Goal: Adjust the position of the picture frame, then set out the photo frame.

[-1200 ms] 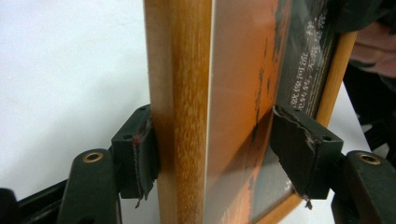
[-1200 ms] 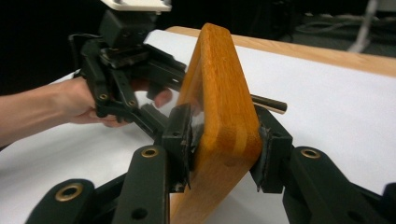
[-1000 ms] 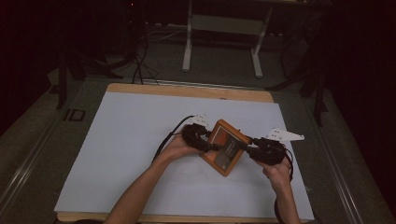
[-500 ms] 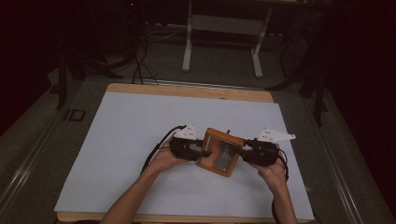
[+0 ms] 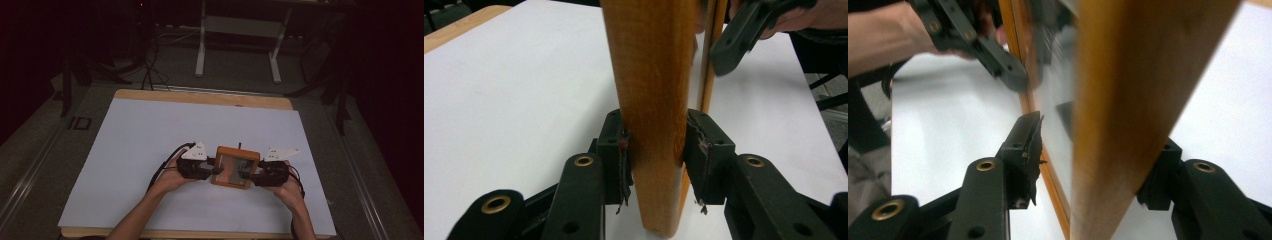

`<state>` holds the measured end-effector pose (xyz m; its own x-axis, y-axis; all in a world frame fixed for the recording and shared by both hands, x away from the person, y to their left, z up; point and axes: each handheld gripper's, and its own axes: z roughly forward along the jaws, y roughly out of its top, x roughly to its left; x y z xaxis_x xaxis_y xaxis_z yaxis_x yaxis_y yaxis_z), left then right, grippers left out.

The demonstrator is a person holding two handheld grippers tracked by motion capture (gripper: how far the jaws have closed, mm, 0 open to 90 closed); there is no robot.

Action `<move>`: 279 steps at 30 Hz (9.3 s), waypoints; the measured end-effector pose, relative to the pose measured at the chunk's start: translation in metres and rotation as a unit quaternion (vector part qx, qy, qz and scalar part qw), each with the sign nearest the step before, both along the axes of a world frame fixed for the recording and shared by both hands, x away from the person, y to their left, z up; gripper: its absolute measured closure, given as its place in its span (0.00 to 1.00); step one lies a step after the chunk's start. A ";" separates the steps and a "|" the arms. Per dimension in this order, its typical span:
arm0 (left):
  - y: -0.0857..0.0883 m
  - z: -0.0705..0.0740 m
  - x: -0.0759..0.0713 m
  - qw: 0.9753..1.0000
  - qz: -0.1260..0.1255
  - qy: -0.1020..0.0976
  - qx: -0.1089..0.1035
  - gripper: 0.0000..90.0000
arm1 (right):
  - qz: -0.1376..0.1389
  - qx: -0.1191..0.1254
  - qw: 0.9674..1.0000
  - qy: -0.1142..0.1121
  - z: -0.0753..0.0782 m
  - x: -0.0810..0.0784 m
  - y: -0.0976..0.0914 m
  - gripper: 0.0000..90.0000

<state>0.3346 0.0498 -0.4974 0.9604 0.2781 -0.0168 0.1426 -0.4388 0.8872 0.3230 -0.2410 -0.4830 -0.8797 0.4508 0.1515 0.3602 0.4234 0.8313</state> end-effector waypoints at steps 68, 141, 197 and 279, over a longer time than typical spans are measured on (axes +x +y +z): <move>0.058 -0.012 -0.011 0.993 0.093 0.076 0.000 0.69 | 0.020 0.043 0.999 0.009 -0.013 0.017 0.053 0.66; 0.061 -0.026 0.007 0.970 0.201 0.140 -0.013 0.54 | -0.081 0.045 0.990 0.103 -0.028 0.049 0.067 0.57; 0.071 -0.031 0.020 0.943 0.272 0.194 0.007 0.47 | -0.171 0.002 0.976 0.135 -0.036 0.067 0.070 0.50; 0.069 -0.020 0.008 0.960 0.251 0.126 0.005 0.42 | -0.182 -0.106 0.975 -0.068 -0.011 0.092 0.111 1.00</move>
<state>0.3425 0.1189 -0.5172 0.6708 0.7062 -0.2266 0.5480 -0.2661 0.7930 0.4155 -0.1296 -0.4942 -0.6603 0.7461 -0.0859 0.4115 0.4551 0.7896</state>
